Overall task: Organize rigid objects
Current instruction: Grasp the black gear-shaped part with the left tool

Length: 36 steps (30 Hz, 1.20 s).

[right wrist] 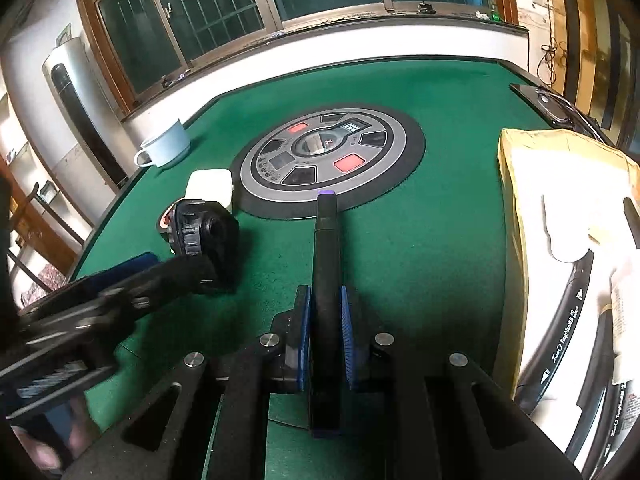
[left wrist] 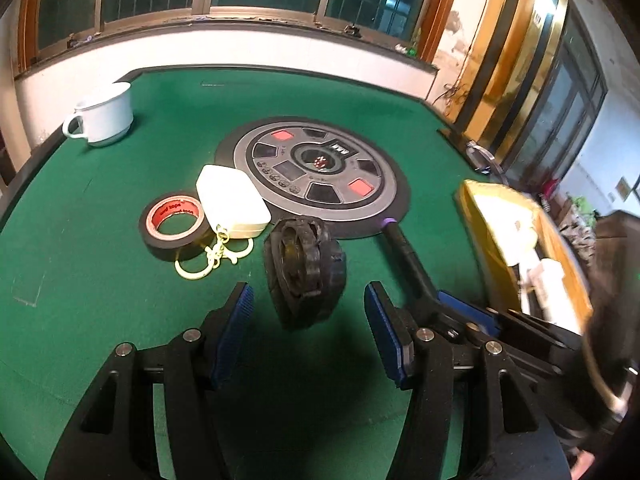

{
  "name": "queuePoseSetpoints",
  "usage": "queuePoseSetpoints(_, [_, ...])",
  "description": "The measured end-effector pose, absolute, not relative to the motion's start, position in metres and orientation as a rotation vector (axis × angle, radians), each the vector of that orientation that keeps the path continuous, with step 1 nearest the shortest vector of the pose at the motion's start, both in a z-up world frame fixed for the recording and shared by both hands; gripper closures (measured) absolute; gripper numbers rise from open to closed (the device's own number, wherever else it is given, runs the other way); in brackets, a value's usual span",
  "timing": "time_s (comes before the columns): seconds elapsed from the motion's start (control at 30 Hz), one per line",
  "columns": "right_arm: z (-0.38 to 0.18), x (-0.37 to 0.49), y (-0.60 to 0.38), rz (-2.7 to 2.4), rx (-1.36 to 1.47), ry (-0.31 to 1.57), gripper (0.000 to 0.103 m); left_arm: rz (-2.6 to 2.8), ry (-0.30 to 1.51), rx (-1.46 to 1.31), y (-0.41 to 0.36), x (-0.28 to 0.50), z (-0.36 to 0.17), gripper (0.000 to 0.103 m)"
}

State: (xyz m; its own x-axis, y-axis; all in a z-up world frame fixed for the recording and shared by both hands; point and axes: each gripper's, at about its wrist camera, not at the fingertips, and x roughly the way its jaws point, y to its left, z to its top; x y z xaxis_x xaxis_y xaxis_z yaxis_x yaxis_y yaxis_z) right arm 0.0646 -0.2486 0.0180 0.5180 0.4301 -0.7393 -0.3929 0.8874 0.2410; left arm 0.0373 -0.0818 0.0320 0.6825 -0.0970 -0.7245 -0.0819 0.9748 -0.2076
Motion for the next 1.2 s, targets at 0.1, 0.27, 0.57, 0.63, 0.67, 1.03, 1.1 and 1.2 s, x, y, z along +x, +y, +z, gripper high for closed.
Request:
queuePoseSetpoints(0.1, [0.018, 0.064, -0.247, 0.5, 0.042, 0.899, 0.09, 0.001, 0.824, -0.207, -0.086, 0.046, 0.028, 0.047])
queuePoseSetpoints(0.27, [0.015, 0.065, -0.245, 0.509, 0.041, 0.913, 0.09, 0.019, 0.804, -0.148, -0.094, 0.049, 0.028, 0.065])
queuePoseSetpoints(0.57, [0.012, 0.065, -0.24, 0.565, 0.041, 0.936, 0.09, 0.036, 0.773, -0.208, -0.078, 0.031, 0.027, 0.08])
queuePoseSetpoints(0.63, [0.012, 0.064, -0.24, 0.576, 0.043, 0.937, 0.09, 0.026, 0.771, -0.226, -0.075, 0.023, 0.027, 0.08])
queuePoseSetpoints(0.67, [0.013, 0.063, -0.239, 0.579, 0.042, 0.932, 0.09, 0.027, 0.767, -0.232, -0.074, 0.019, 0.027, 0.08])
queuePoseSetpoints(1.03, [0.022, 0.049, -0.23, 0.629, 0.021, 0.868, 0.09, 0.035, 0.73, -0.229, -0.074, -0.004, 0.036, 0.08])
queuePoseSetpoints(1.1, [0.024, 0.046, -0.228, 0.635, 0.014, 0.853, 0.09, 0.044, 0.722, -0.216, -0.075, -0.005, 0.036, 0.08])
queuePoseSetpoints(1.2, [0.027, 0.041, -0.226, 0.65, 0.009, 0.831, 0.09, 0.064, 0.704, -0.19, -0.077, -0.008, 0.039, 0.08])
